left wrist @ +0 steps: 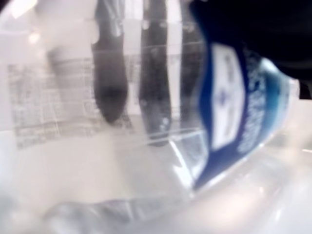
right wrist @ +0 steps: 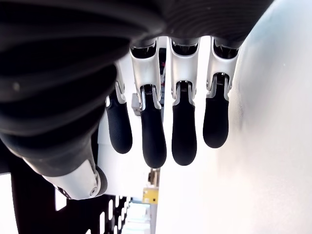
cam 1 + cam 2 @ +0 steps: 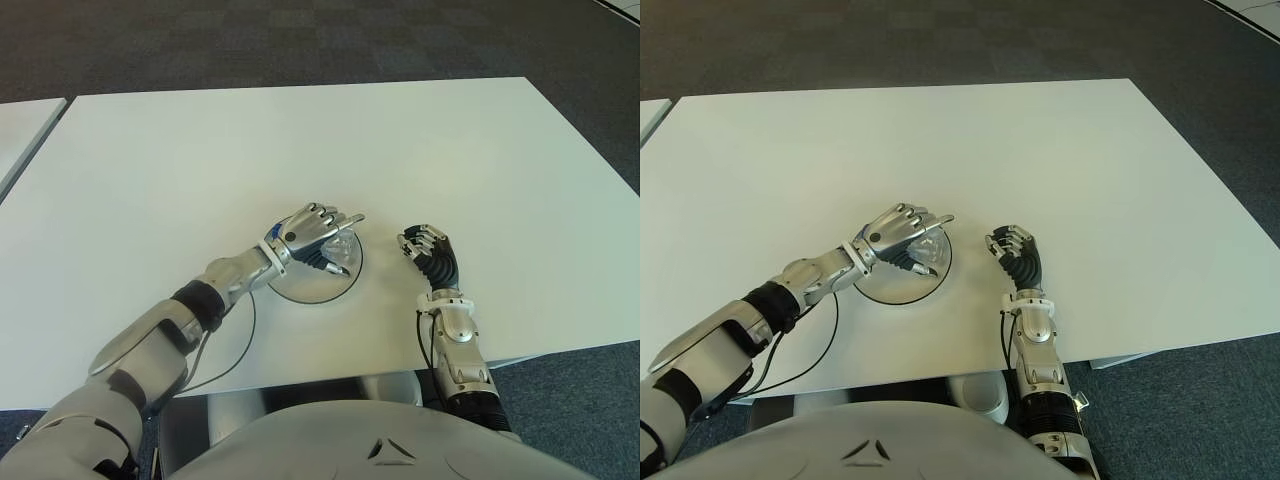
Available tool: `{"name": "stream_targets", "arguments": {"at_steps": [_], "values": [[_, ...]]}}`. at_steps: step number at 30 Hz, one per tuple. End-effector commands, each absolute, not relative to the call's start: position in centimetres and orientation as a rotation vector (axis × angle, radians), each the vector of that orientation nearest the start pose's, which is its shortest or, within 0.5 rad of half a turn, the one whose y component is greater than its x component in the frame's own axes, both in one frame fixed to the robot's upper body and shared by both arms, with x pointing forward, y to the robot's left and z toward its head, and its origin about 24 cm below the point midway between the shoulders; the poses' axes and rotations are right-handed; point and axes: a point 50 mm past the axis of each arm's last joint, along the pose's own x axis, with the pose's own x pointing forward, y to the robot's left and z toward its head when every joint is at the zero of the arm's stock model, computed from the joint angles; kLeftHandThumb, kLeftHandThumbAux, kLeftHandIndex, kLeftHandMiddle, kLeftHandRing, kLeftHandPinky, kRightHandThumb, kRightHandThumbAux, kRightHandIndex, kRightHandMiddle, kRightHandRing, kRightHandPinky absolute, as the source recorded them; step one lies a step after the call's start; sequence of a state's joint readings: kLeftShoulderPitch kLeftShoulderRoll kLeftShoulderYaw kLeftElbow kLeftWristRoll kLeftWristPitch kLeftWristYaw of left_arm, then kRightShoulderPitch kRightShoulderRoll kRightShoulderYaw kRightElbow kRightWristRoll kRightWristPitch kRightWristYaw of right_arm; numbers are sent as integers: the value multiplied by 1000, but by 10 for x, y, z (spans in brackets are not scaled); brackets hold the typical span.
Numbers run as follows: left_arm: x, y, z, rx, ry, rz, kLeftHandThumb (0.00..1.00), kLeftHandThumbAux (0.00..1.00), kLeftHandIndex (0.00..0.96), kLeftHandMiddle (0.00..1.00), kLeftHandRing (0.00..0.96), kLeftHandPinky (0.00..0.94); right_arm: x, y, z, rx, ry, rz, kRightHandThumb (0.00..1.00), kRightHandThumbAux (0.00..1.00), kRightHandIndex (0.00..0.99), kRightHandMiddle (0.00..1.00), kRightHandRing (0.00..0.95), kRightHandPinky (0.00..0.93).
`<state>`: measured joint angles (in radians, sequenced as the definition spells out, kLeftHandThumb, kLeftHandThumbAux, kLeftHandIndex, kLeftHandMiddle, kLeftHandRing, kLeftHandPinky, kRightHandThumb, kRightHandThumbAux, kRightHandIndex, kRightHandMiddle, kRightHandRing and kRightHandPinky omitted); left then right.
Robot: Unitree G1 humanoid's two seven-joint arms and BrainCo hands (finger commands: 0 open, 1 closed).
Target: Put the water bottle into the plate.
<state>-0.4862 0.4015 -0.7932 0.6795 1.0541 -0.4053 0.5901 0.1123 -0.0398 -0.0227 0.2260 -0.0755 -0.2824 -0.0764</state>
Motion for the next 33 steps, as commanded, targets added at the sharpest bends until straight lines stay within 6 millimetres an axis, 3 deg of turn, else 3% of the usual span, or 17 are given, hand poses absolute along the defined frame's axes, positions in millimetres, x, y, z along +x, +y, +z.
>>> {"name": "stream_targets", "arguments": {"at_steps": [1,10,16,20,25,28,29,30,33], "values": [[263,98,-16,1454,-650,-704,181,286,0,0,0,0,217,-172,-11,-114,72,-108,702,730,429,520,521,518],[263,98,-14,1463,-692,-693,283,352,0,0,0,10,217,-172,-11,-114,70,-107,703,730,429,511,519,519],[262,98,-14,1456,-729,-681,392,429,0,0,7,138,217,-172,-11,-112,66,-104,704,730,429,513,521,521],[262,98,-13,1448,-752,-671,478,456,14,46,72,212,217,-172,-11,-113,65,-104,704,730,430,516,523,524],[263,96,-6,1453,-797,-652,565,458,141,182,222,335,217,-172,-11,-113,64,-103,704,730,430,520,525,526],[263,95,-1,1455,-834,-617,627,474,284,401,445,510,217,-172,-11,-113,67,-104,704,729,430,516,520,514],[263,95,0,1450,-843,-603,635,476,300,428,471,531,218,-173,-11,-114,68,-105,704,729,430,516,519,513],[263,95,0,1447,-848,-593,666,553,346,492,530,576,218,-173,-11,-115,70,-105,704,729,430,513,517,510],[263,93,4,1415,-857,-558,706,645,404,601,629,659,218,-173,-12,-117,74,-107,704,729,430,511,513,510]]}}
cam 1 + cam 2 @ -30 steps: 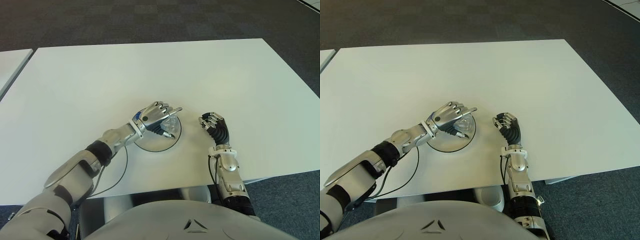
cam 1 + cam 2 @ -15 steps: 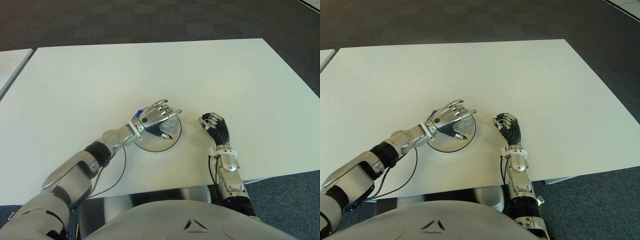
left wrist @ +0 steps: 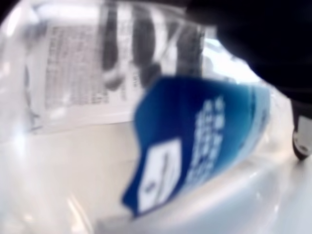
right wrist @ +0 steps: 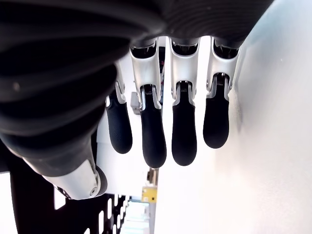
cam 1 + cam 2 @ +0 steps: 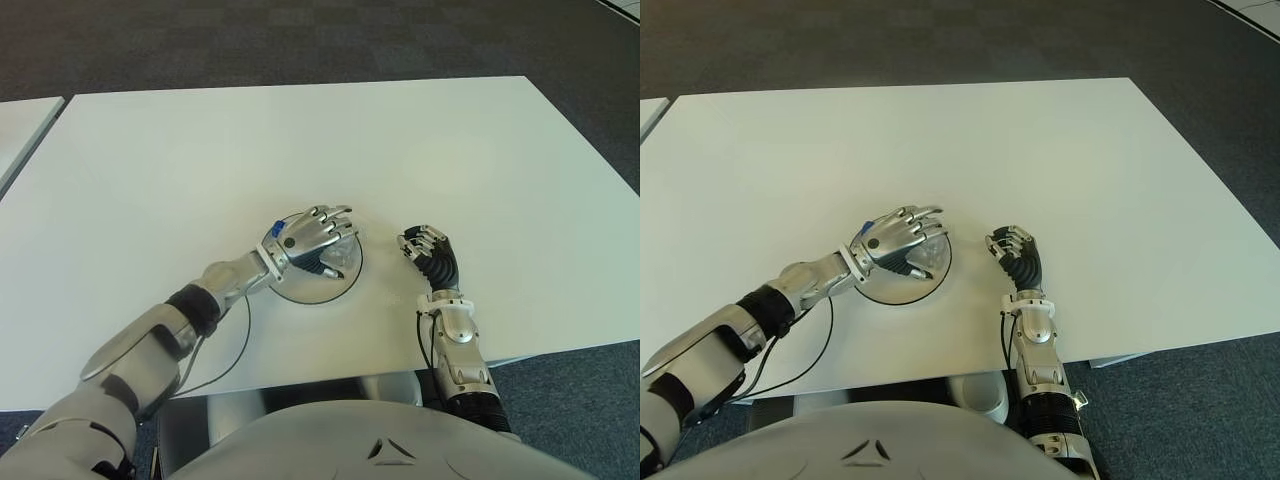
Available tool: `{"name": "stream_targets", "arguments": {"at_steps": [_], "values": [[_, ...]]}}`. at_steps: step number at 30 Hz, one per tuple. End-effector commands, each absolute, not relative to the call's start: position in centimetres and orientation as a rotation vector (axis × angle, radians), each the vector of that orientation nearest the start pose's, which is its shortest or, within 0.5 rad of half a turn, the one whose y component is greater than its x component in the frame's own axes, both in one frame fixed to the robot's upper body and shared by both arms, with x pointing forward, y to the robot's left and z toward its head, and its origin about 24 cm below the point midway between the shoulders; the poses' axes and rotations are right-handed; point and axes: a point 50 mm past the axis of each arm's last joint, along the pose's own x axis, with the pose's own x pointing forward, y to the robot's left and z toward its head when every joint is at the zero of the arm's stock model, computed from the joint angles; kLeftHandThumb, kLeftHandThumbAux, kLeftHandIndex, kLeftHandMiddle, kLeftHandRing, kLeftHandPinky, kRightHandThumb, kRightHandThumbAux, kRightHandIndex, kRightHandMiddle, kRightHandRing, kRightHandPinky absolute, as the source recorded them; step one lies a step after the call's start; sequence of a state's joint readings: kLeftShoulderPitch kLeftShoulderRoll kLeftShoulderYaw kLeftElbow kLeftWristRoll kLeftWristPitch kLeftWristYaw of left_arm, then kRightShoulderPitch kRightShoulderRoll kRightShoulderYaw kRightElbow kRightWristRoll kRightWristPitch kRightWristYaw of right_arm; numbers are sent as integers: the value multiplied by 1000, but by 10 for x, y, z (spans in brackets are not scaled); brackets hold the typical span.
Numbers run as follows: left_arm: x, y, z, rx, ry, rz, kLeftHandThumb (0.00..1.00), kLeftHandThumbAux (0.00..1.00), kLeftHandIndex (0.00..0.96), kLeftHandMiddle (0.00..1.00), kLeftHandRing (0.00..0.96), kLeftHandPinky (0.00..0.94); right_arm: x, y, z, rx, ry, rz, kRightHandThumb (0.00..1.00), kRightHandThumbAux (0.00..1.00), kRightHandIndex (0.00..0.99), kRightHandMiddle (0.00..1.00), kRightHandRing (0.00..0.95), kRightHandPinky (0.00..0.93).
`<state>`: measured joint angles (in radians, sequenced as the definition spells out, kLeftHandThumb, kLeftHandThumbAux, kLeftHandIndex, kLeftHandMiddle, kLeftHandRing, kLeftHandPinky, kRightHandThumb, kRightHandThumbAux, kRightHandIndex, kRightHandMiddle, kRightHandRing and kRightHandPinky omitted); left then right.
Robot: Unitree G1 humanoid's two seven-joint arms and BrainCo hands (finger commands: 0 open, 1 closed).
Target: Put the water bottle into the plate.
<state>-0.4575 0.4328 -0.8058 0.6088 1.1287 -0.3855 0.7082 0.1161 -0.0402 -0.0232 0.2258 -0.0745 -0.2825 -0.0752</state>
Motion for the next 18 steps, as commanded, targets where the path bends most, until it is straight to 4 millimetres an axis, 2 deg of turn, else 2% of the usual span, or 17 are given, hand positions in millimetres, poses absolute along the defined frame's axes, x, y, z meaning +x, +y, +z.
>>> {"name": "stream_targets", "arguments": {"at_steps": [1,7,18], "values": [[263,93,4,1408,-858,-553,758,649,409,590,654,685,218,-173,-12,-118,75,-108,704,730,430,512,514,513],[263,93,7,1371,-856,-534,843,658,419,554,722,781,218,-173,-11,-120,70,-106,704,730,430,522,525,529],[265,94,12,1420,-884,-492,850,666,406,553,810,856,219,-173,-11,-121,75,-107,702,731,430,527,528,521]]}}
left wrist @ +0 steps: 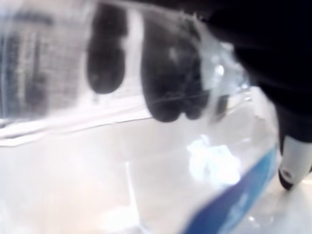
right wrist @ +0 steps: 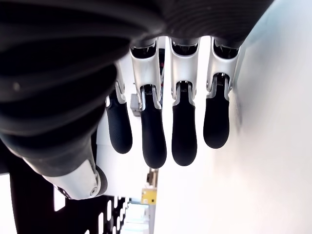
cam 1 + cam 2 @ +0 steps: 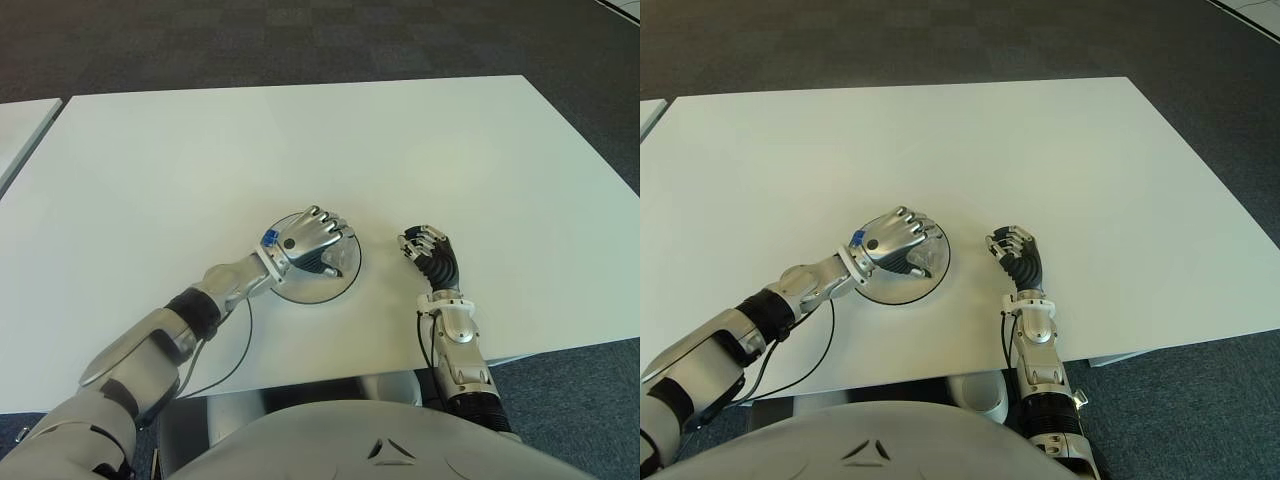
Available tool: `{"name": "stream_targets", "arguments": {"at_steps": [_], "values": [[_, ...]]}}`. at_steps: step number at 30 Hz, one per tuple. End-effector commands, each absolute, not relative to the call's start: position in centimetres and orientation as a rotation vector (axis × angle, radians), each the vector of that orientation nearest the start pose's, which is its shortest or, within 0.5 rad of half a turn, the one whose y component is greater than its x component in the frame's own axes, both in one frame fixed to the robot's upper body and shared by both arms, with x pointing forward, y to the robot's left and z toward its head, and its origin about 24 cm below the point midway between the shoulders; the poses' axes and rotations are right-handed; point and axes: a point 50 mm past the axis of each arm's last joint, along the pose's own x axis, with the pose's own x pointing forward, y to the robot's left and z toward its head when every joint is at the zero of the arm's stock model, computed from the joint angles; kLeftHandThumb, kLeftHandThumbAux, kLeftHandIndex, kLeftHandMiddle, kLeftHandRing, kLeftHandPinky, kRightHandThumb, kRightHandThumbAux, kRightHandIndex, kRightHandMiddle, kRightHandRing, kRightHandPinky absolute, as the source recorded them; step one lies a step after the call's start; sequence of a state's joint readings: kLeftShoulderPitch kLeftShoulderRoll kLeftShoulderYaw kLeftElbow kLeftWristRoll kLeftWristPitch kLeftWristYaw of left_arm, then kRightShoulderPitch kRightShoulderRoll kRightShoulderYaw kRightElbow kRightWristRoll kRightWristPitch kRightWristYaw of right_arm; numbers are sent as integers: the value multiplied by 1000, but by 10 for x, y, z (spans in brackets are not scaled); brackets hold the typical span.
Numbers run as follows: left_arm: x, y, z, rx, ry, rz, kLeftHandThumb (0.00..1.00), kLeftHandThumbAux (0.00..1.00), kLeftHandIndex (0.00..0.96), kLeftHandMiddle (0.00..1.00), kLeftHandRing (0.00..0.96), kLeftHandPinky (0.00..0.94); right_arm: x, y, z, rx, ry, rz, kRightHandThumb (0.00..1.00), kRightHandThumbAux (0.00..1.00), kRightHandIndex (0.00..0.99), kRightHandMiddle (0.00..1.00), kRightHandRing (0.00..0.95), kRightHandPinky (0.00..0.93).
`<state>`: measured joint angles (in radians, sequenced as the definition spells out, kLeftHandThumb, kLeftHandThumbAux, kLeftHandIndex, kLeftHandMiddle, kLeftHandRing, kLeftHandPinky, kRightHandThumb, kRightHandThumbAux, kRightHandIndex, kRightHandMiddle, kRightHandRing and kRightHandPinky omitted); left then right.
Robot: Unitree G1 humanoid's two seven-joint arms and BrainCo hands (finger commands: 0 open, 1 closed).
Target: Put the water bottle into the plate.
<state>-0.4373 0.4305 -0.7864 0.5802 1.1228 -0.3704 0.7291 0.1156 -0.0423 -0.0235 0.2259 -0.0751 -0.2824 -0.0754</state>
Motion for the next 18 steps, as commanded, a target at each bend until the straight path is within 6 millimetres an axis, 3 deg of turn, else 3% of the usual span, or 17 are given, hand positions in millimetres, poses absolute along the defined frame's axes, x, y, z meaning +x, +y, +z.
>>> {"name": "stream_targets", "arguments": {"at_steps": [1,18], "values": [[265,94,13,1431,-891,-491,850,667,405,553,815,861,219,-173,-11,-120,76,-107,702,731,430,527,528,521],[267,99,23,1465,-919,-501,850,669,401,556,874,897,220,-174,-12,-111,80,-108,703,731,429,532,533,522]]}}
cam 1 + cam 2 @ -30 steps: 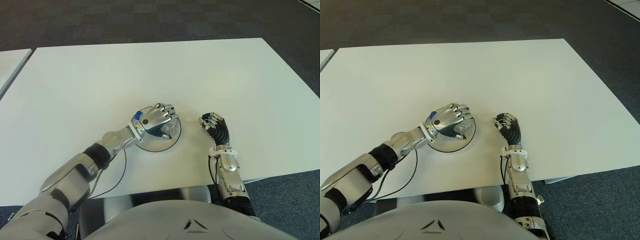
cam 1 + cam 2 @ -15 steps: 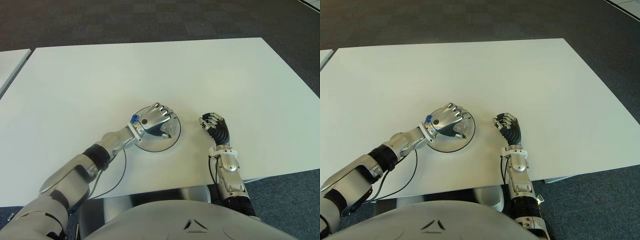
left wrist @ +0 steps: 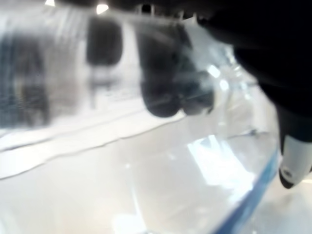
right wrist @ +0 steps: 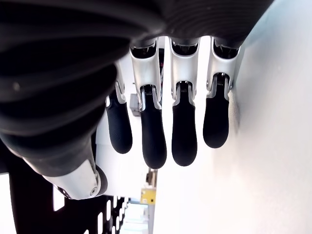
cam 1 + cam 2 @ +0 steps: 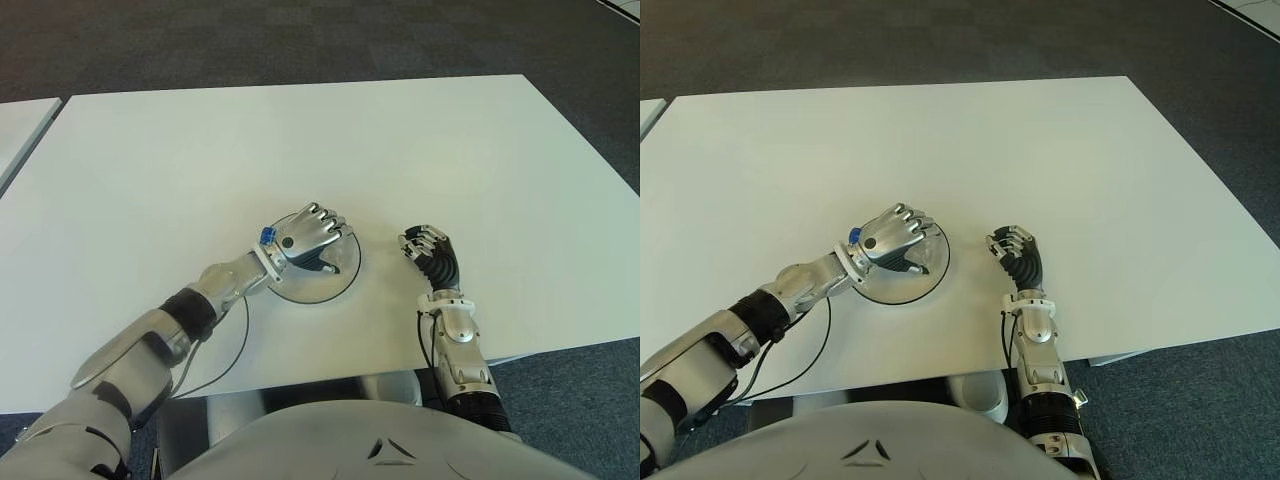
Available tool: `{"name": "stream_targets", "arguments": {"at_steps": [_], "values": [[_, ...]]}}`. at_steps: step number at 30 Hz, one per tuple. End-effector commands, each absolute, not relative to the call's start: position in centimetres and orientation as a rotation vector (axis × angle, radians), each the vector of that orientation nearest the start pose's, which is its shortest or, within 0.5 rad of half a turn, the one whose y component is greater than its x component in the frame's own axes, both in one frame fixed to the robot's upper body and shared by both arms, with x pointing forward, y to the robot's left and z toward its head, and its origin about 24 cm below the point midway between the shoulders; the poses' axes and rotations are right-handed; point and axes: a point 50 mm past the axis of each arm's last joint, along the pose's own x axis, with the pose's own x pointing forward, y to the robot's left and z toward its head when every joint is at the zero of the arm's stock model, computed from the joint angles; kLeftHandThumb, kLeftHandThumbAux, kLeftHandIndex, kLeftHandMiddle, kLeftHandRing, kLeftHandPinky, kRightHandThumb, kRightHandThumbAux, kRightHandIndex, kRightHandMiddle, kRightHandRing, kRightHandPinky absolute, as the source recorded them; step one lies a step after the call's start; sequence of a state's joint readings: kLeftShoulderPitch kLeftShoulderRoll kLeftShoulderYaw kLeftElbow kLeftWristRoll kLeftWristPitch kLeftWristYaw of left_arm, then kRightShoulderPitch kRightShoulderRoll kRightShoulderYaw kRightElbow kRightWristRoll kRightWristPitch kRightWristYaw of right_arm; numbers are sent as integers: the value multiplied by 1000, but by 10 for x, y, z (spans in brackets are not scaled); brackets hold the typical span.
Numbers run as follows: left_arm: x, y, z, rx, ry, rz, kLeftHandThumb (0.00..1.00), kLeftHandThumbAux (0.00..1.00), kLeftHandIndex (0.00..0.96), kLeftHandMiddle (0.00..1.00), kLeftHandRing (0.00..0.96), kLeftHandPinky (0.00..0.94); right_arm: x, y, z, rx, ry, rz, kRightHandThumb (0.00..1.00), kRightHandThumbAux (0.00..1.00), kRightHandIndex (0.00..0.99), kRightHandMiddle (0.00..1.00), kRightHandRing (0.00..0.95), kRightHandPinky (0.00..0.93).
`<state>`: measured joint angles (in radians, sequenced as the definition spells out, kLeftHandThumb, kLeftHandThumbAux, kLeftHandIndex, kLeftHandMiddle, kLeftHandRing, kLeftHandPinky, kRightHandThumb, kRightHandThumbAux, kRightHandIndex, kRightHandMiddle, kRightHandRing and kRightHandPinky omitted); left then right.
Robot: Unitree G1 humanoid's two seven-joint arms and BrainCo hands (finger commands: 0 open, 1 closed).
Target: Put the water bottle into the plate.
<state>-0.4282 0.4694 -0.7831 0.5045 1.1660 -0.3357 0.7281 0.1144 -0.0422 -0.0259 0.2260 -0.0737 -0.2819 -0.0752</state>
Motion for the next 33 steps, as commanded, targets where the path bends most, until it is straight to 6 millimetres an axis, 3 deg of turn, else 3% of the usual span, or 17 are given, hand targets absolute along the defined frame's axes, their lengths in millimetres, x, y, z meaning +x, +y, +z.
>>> {"name": "stream_targets", "arguments": {"at_steps": [1,15,21,23,24,27,29,33], "values": [[267,100,24,1468,-914,-505,850,668,401,555,875,897,220,-174,-12,-111,79,-108,703,731,429,532,532,521],[267,100,35,1442,-947,-435,852,667,403,555,877,888,221,-173,-11,-115,69,-102,701,731,429,529,525,517],[269,100,41,1410,-948,-397,860,654,438,587,810,799,221,-172,-10,-114,68,-99,701,731,429,519,517,509],[269,100,41,1413,-936,-406,851,658,442,525,658,658,221,-172,-10,-114,68,-99,701,731,428,519,518,513],[269,100,41,1416,-932,-410,800,670,435,450,530,543,221,-172,-10,-114,68,-100,702,731,428,520,519,515],[270,102,41,1445,-925,-429,592,521,288,297,309,324,221,-172,-10,-113,68,-100,702,731,428,521,519,514],[270,104,42,1467,-912,-438,420,516,169,175,159,165,221,-172,-10,-113,66,-100,702,731,429,523,521,517],[270,106,43,1493,-891,-435,280,486,37,36,33,34,221,-171,-10,-110,63,-98,703,730,429,526,523,520]]}}
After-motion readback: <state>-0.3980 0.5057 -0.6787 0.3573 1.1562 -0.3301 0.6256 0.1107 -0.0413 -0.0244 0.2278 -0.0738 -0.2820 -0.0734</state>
